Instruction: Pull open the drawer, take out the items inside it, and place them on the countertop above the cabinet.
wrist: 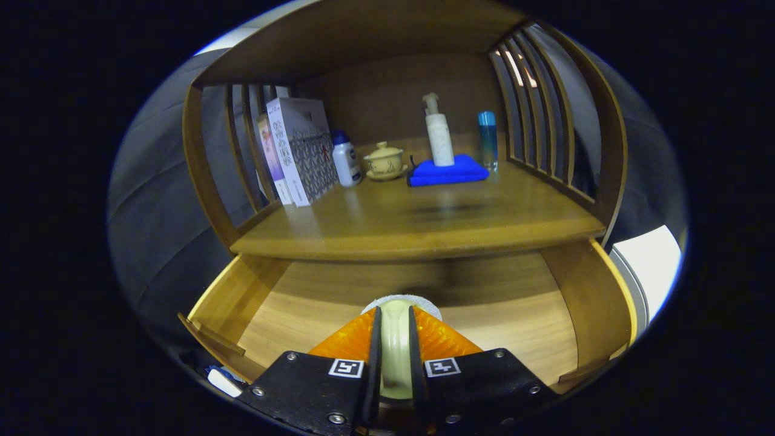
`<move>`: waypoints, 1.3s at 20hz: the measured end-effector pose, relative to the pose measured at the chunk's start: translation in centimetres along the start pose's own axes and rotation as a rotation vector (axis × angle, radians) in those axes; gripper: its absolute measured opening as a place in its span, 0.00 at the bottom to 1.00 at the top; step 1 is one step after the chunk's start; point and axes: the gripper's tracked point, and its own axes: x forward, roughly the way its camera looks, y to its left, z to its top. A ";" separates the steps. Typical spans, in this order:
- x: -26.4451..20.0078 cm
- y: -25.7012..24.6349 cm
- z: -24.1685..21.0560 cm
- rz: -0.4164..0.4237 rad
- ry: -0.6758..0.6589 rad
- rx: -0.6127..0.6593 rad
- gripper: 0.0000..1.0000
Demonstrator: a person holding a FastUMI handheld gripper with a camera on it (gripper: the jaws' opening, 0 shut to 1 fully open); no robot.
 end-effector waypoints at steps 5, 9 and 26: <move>-1.9 1.5 3.5 0.036 -0.079 0.003 0.23; -2.9 2.6 6.9 0.062 -0.142 0.006 0.23; 3.9 2.2 14.5 -0.043 -0.232 0.033 0.23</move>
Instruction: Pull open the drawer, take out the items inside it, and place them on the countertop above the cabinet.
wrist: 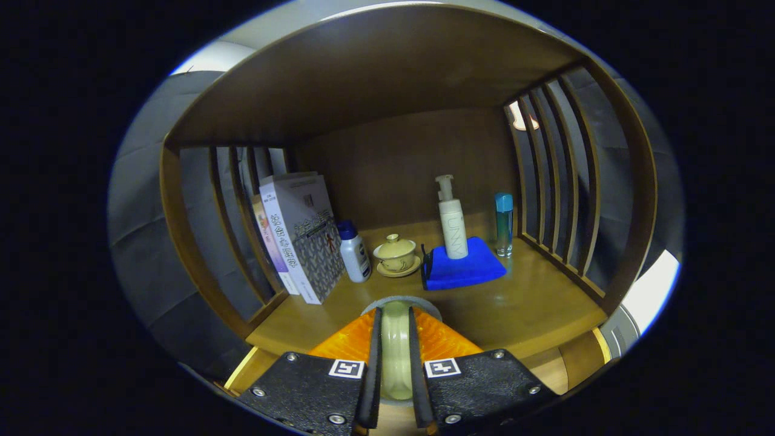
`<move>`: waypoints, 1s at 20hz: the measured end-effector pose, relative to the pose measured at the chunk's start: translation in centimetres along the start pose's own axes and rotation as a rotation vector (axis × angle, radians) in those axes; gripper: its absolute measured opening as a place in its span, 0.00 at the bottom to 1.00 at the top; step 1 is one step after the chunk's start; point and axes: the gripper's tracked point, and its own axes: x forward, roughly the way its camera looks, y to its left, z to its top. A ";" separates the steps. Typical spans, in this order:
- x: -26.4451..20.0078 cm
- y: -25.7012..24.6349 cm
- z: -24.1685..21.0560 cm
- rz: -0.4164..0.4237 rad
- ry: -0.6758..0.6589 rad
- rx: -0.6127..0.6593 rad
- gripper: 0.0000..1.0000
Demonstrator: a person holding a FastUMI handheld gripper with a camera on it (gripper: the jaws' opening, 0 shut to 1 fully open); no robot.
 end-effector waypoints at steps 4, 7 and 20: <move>2.7 -0.8 -0.3 -0.028 0.016 0.013 0.23; 4.0 -0.9 -0.2 -0.033 0.006 0.024 0.23; -0.5 -0.4 1.6 -0.021 -0.163 0.016 0.95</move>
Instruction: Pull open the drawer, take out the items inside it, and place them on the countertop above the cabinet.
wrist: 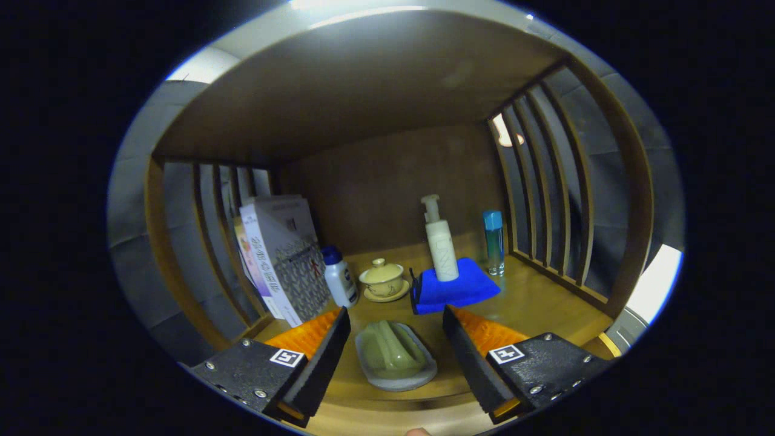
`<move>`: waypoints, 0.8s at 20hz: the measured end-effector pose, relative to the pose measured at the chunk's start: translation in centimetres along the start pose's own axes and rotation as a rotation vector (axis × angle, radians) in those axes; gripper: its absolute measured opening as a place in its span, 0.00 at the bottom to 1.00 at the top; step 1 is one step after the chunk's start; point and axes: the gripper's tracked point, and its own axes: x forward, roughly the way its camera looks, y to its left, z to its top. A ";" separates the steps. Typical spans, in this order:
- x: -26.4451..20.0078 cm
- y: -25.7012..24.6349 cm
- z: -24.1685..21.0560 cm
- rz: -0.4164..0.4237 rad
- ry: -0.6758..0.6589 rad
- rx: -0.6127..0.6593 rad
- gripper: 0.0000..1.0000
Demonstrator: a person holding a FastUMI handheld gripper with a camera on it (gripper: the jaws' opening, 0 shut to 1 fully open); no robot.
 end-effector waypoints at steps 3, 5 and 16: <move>-3.1 0.3 0.2 0.018 -0.037 -0.043 0.95; -5.2 0.4 -0.2 0.012 -0.058 -0.062 0.95; -15.1 1.1 -2.8 -0.004 -0.193 -0.099 0.95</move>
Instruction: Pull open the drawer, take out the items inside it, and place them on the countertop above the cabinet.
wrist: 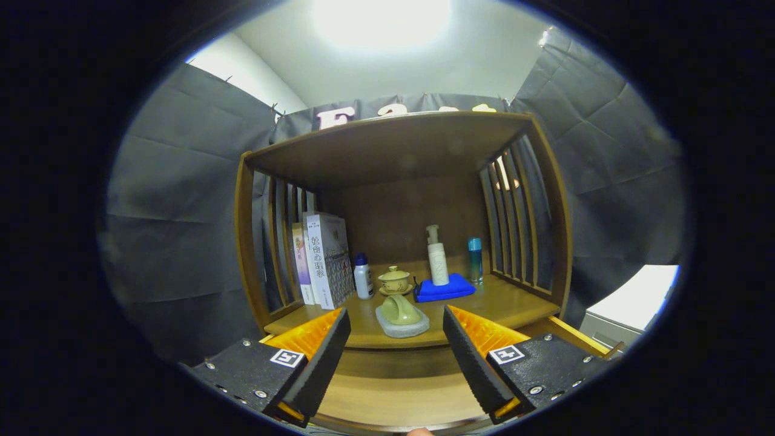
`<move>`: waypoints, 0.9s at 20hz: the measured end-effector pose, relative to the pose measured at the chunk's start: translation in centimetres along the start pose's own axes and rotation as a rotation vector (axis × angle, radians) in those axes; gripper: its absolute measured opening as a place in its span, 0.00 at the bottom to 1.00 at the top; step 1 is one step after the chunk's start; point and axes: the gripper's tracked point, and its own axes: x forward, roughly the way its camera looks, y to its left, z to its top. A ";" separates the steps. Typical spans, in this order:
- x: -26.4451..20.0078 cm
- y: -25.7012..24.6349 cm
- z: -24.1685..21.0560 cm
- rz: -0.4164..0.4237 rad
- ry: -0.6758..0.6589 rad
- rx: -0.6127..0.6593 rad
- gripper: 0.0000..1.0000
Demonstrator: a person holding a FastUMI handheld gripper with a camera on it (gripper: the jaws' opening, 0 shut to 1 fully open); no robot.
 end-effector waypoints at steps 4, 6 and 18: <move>-3.2 -0.4 -1.4 -0.013 -0.036 -0.029 0.95; -4.7 -0.4 -2.7 -0.013 -0.027 -0.005 0.95; -10.0 -0.3 -10.4 0.012 0.046 0.008 0.95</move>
